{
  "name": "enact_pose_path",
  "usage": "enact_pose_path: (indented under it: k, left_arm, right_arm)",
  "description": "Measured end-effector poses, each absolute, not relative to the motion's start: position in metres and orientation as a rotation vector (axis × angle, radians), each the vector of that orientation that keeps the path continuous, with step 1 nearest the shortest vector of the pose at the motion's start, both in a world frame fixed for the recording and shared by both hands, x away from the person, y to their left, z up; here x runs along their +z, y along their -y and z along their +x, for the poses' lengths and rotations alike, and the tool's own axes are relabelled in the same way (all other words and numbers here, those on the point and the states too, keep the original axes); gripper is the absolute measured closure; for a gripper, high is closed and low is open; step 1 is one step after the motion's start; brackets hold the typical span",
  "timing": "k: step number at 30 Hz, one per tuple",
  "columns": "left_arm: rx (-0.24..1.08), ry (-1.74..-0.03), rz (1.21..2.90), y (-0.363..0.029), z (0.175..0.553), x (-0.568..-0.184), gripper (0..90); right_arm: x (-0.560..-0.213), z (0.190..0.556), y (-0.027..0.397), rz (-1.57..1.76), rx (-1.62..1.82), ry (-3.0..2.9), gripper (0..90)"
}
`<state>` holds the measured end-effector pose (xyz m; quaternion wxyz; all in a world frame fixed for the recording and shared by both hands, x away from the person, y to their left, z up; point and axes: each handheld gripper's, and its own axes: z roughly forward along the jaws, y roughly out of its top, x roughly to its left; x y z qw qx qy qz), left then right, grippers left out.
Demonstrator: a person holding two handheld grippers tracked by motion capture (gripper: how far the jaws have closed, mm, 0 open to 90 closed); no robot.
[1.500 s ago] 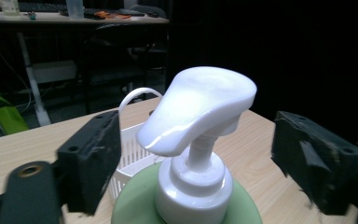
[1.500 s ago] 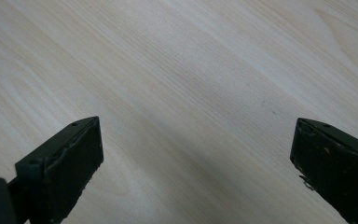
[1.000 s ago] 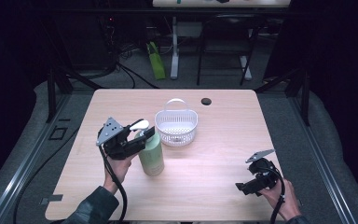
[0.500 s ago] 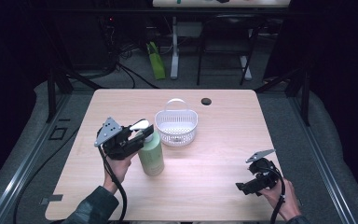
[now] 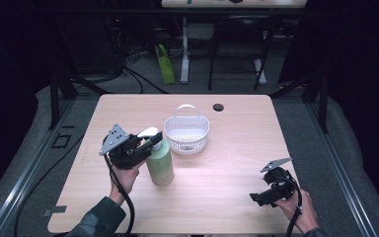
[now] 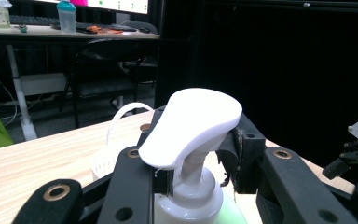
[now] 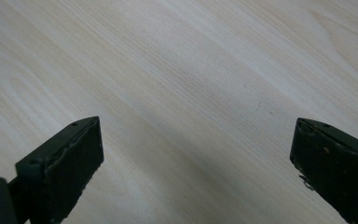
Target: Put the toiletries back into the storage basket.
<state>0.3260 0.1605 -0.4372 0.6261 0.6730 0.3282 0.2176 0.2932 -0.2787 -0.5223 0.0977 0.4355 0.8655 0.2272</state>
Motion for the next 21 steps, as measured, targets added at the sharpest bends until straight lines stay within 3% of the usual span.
enact_pose_path:
  k: [21]
  left_arm:
    - [0.511, -0.753, 1.565, -0.157, 0.3265, -0.4334, 66.8]
  right_arm:
    - [-0.5213, 0.2931, 0.2806, 1.297, 0.681, -2.554, 2.1]
